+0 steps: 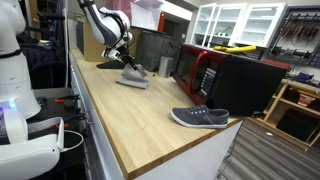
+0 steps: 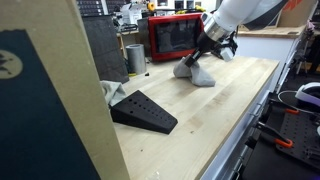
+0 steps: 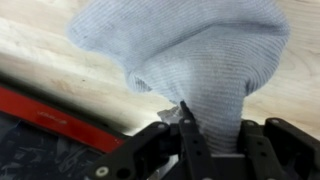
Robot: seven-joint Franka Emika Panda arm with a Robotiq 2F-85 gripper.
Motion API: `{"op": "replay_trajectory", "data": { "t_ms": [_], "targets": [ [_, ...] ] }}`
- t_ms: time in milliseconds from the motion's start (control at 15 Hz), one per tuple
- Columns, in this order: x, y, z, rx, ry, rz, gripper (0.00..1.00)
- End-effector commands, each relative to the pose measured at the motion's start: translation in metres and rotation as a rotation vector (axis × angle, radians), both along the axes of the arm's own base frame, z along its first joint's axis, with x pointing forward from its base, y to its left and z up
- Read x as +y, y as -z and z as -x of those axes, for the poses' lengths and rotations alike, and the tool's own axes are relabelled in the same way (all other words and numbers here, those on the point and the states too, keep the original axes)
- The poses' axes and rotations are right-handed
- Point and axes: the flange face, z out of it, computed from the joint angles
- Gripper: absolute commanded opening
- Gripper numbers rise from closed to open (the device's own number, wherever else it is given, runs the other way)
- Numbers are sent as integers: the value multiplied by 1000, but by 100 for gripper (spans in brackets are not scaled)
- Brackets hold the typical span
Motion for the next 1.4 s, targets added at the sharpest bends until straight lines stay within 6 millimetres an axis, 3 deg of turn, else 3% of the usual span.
{"op": "replay_trajectory", "data": {
  "t_ms": [0,333,600,733,1200,1333],
  "targets": [
    [26,1,-16,-17,25,-87,4],
    [62,-8,-45,-99,69,-151,4],
    [75,-12,-66,-209,174,-186,4],
    [75,5,-63,-245,188,-168,4],
    [53,99,-45,-354,305,-195,4],
    [53,106,-38,-450,335,-229,4]
  ]
}}
